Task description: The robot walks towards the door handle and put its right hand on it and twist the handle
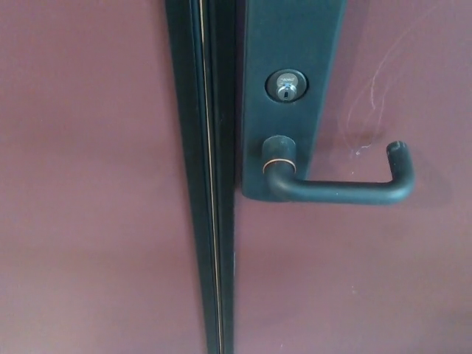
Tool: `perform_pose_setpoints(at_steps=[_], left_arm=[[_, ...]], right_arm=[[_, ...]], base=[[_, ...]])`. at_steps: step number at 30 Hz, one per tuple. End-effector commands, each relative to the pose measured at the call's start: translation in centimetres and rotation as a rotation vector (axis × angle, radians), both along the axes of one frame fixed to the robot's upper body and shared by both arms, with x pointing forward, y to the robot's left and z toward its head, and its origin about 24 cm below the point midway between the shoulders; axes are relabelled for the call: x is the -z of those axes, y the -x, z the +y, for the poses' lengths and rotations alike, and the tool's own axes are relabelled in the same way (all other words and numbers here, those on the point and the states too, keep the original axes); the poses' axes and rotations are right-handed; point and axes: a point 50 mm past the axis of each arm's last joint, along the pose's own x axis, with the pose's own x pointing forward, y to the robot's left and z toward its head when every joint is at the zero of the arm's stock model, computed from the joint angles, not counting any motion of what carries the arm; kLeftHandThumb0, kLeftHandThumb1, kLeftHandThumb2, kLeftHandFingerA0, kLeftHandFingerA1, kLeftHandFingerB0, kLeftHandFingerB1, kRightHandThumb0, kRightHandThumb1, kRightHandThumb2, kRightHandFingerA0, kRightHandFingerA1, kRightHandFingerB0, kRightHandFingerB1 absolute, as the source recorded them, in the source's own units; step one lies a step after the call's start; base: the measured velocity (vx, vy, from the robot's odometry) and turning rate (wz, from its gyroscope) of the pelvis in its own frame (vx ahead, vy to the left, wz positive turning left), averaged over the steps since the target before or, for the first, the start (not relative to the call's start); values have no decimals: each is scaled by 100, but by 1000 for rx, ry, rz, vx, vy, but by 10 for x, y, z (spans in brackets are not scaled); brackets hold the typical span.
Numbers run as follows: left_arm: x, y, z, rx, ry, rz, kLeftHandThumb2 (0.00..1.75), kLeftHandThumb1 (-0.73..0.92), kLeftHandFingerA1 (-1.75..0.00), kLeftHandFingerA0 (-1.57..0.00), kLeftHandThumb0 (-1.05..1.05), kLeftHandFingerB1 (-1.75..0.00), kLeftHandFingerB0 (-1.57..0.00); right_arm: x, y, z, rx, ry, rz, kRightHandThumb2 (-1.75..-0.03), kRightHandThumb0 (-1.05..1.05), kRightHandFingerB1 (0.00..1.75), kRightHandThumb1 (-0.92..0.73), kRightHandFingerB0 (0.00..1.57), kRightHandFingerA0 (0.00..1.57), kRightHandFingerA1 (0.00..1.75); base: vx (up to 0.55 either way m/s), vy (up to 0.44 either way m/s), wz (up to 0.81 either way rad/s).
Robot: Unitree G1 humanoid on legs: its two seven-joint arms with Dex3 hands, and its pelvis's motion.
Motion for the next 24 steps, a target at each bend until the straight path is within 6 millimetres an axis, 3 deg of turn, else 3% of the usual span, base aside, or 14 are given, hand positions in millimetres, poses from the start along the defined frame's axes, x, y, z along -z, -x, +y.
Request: perform_pose_setpoints(at_steps=[1,4,6,8,11,14,24], left_arm=[[-2,1,4,0,-2,4,67,39,-56,-60,-38,-50,-48],[-3,-1,4,1,-6,5,67,39,-56,-60,-38,-50,-48],[-3,-4,4,-6,-2,3,67,39,-56,-60,-38,-50,-48],[-3,-5,4,-8,1,3,67,39,-57,-60,-38,-50,-48],[-3,-5,4,-8,1,4,67,39,-57,-60,-38,-50,-48],[-3,-3,5,-2,-10,7,67,39,-57,-62,-38,-50,-47],[-5,-9,6,0,-6,-4,68,39,-57,-62,-39,-50,-48]], right_arm=[[-77,5,-19,-43,-5,-183,-57,-28,41,-58,41,47,44],[-98,3,-21,-51,-8,-276,-56,-29,42,-58,43,50,47],[-114,3,-20,-68,-5,-341,-57,-46,38,-55,47,57,44],[-129,2,-18,-96,23,-404,-55,-37,43,-55,44,54,52],[-132,2,-17,-99,21,-408,-55,-37,43,-55,44,54,52],[-164,-1,-7,-198,58,-520,-55,-53,43,-49,43,54,53],[-199,-24,5,-388,116,-578,-54,-55,42,-48,44,56,52]], base=[[0,0,0],[0,0,0],[0,0,0],[0,0,0],[0,0,0],[0,0,0],[0,0,0]])
